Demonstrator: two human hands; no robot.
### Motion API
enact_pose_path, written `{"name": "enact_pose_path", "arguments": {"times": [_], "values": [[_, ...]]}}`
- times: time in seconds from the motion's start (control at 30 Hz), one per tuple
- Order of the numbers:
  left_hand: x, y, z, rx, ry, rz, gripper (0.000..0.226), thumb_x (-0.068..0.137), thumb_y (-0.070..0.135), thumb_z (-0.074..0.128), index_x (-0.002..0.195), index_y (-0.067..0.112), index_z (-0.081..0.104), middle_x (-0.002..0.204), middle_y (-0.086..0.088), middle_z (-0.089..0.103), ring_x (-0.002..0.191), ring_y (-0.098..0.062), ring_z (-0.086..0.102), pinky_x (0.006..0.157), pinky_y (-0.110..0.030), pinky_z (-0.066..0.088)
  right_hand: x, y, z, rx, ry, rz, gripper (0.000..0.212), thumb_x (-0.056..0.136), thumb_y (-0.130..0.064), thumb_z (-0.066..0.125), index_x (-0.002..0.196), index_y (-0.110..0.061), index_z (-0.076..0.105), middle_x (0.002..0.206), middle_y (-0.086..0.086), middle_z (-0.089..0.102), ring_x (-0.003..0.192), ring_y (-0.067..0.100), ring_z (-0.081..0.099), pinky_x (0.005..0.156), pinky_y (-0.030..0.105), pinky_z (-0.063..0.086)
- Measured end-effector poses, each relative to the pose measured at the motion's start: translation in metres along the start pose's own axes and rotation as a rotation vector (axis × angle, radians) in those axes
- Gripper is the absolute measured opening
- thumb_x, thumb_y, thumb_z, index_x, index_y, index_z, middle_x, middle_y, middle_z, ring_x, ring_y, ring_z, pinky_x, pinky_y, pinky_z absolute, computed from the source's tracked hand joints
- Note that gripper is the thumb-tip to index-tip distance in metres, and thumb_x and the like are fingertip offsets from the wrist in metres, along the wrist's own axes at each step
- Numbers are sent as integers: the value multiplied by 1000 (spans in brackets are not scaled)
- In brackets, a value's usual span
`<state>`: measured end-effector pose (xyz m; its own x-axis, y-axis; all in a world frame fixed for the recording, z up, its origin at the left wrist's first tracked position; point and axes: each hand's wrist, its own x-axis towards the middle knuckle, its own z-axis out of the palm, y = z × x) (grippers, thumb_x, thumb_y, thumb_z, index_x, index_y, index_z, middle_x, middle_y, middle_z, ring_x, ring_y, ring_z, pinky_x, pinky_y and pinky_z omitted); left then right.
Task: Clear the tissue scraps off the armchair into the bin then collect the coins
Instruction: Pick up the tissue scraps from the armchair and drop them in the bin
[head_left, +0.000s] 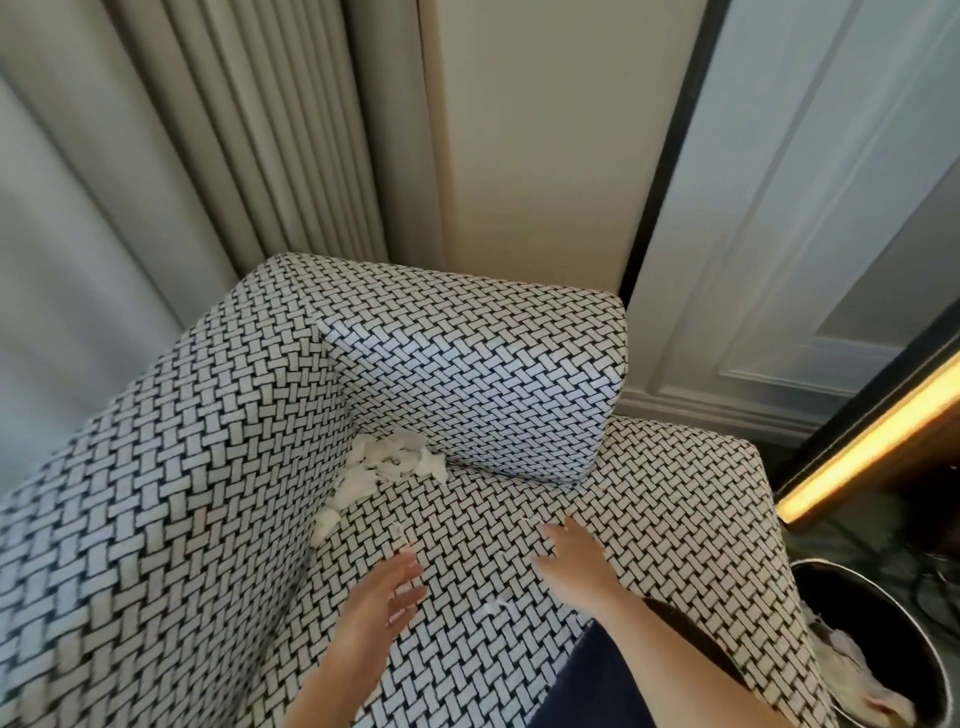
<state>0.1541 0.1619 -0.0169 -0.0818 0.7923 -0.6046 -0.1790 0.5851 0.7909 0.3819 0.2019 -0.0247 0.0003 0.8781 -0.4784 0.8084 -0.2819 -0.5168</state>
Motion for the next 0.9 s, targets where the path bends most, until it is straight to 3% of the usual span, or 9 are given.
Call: {"name": "enact_pose_path", "arguments": {"times": [0.07,0.17,0.4,0.47,0.53,0.57,0.7,0.8,0.9], "values": [[0,-2,-9,7,30,-6,26,97,23,47,118,13,57,114,-5,63,105,-24,59,99,-40,43,8,2,8,-195,-80,34,60,97,-38,42,150,-25,18,159,10,2,146,30,1,117,47,17],[3,-1,-20,29,85,-6,24,96,25,48,115,16,58,115,-2,61,105,-22,58,97,-38,43,13,4,13,-308,-150,43,63,97,-42,37,151,-31,7,159,8,-8,146,32,-7,115,53,12],[26,8,-36,152,255,53,30,96,21,48,125,24,54,140,1,38,127,-19,38,105,-38,33,20,9,17,-281,-113,-83,66,97,-42,38,152,-15,12,160,-1,7,146,16,7,118,43,18],[36,15,-38,188,312,83,32,94,15,50,124,26,54,137,1,38,117,-17,44,99,-37,39,19,7,16,-221,-104,-111,63,97,-43,39,151,-15,18,158,-1,15,145,15,13,118,39,18],[44,22,-39,203,343,86,38,94,11,49,129,25,52,126,3,47,87,-8,48,78,-28,45,15,5,15,-114,-97,-139,58,97,-39,43,148,-17,27,155,-4,24,143,12,22,117,33,20],[49,25,-41,198,341,67,40,94,11,49,132,25,49,127,5,48,84,-5,48,73,-25,44,14,4,15,-65,-94,-153,55,97,-37,45,146,-18,31,153,-5,29,141,10,26,116,31,23],[65,38,-41,130,288,-57,51,93,14,49,141,29,36,146,-4,35,128,-24,39,102,-36,36,8,1,12,76,-75,-179,47,95,-32,52,140,-20,43,145,-9,41,134,5,36,111,26,26],[75,42,-38,69,273,-119,61,88,27,56,144,28,32,147,-5,34,132,-27,34,107,-40,32,6,0,10,152,-55,-179,42,93,-29,56,134,-23,49,140,-11,48,125,-1,41,107,22,28],[91,32,-38,140,353,-211,82,62,52,63,138,32,40,142,-5,39,126,-29,38,106,-43,34,6,-1,10,183,-54,-176,41,92,-30,57,132,-24,51,137,-12,50,118,-4,42,103,18,28]]}}
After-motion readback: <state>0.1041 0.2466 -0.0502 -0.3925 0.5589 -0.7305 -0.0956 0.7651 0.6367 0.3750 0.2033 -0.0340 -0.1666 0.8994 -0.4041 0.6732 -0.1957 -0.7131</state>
